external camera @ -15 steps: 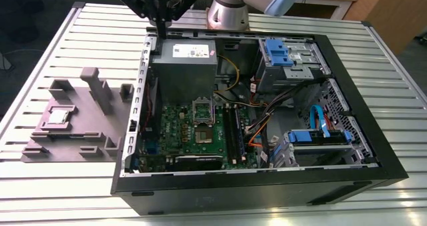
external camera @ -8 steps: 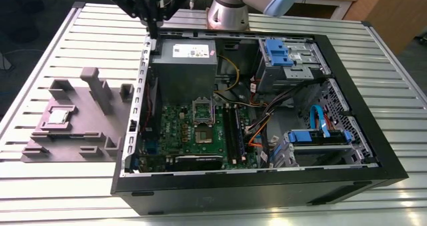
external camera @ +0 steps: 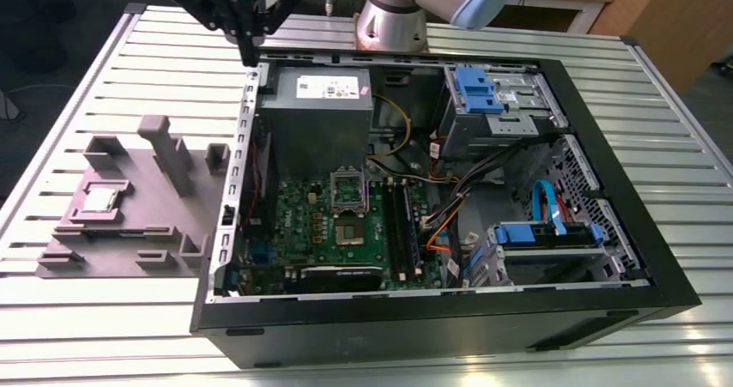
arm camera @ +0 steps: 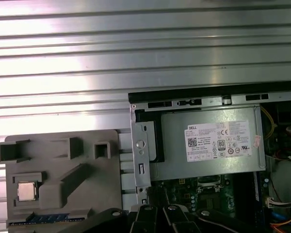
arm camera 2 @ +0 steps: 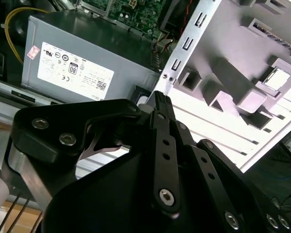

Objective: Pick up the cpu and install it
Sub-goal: 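Reach for the cpu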

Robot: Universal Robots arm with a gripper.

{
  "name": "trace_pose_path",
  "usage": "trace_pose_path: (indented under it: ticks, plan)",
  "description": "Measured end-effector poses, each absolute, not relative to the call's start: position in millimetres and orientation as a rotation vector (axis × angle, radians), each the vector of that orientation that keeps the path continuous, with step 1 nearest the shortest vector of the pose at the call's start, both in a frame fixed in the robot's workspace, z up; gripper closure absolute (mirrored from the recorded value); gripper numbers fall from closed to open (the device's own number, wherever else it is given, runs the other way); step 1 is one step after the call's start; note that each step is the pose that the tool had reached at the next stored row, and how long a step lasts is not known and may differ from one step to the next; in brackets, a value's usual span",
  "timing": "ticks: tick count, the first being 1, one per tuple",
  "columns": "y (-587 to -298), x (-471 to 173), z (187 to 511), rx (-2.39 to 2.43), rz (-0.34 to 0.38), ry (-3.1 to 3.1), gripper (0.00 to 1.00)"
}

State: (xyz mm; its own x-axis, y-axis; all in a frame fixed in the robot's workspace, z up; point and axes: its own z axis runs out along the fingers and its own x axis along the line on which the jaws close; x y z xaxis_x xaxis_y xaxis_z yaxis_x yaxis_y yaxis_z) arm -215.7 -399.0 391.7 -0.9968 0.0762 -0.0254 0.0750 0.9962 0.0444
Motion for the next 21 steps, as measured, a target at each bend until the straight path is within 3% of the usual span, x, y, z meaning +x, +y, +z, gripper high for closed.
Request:
trace_pose_path:
  ticks: [21]
  plan:
    - [-398.9,-227.0,391.3,0.118,0.068,3.112,0.9]
